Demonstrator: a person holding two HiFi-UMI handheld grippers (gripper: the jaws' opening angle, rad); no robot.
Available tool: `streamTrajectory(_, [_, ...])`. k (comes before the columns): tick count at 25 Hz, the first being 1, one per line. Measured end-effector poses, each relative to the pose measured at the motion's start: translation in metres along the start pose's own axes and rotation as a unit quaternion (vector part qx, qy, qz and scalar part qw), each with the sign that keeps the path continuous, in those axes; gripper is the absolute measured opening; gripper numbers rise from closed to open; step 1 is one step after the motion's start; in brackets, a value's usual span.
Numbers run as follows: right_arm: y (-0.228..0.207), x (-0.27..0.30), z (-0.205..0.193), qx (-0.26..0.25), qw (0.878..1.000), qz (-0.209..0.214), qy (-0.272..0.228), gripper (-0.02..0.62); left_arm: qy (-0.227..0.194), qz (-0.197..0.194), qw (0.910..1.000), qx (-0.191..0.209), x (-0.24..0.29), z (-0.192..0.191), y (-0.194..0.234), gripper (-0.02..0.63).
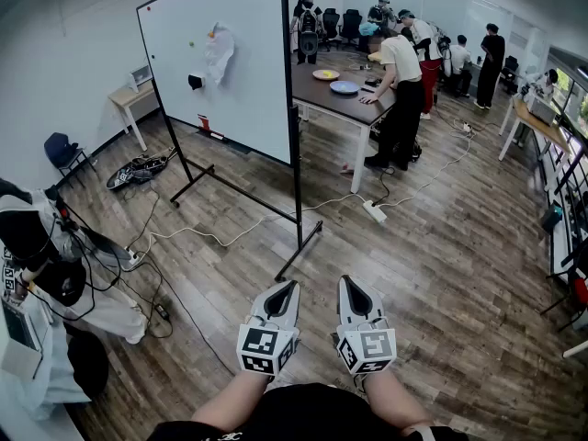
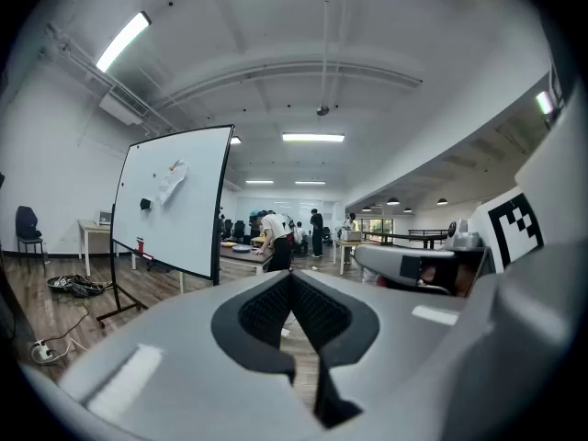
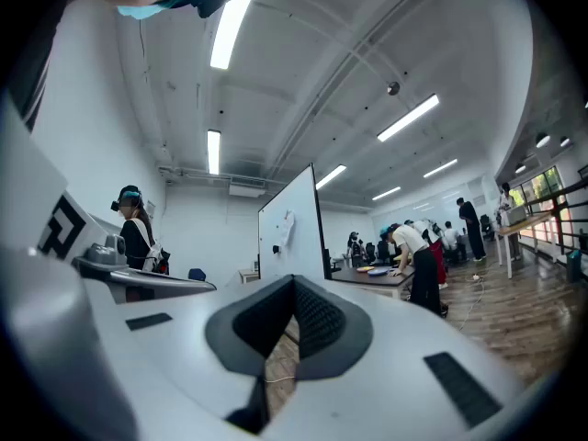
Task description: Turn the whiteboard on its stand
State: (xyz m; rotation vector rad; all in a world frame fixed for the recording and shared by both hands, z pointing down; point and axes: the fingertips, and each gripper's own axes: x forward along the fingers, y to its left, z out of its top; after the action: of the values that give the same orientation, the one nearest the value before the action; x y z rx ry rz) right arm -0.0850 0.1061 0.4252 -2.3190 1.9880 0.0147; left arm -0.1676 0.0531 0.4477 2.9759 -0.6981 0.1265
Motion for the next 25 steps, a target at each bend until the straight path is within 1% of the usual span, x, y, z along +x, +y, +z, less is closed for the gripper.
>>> streamTrajectory(8, [0.011,0.000,-0.005,0.007,1.000,-0.006,0.006,0.006,0.004,-0.002,1.0000,0.001,-0.010,-0.004,0.006,0.009])
streamTrajectory(13, [0.024,0.013,-0.009,0.011,1.000,-0.003,0.005,0.006,0.002,-0.004,1.0000,0.000,-0.011,-0.006,0.023,0.009])
streamTrajectory(21, [0.048,0.030,-0.019,0.003,1.000,-0.003,0.004,0.006,-0.012,-0.015,0.9998,0.005,-0.016,-0.007,0.048,0.009])
streamTrajectory(25, [0.056,0.045,-0.021,-0.004,1.000,0.002,0.009,0.006,-0.016,-0.015,0.9998,0.000,-0.015,-0.006,0.065,0.009])
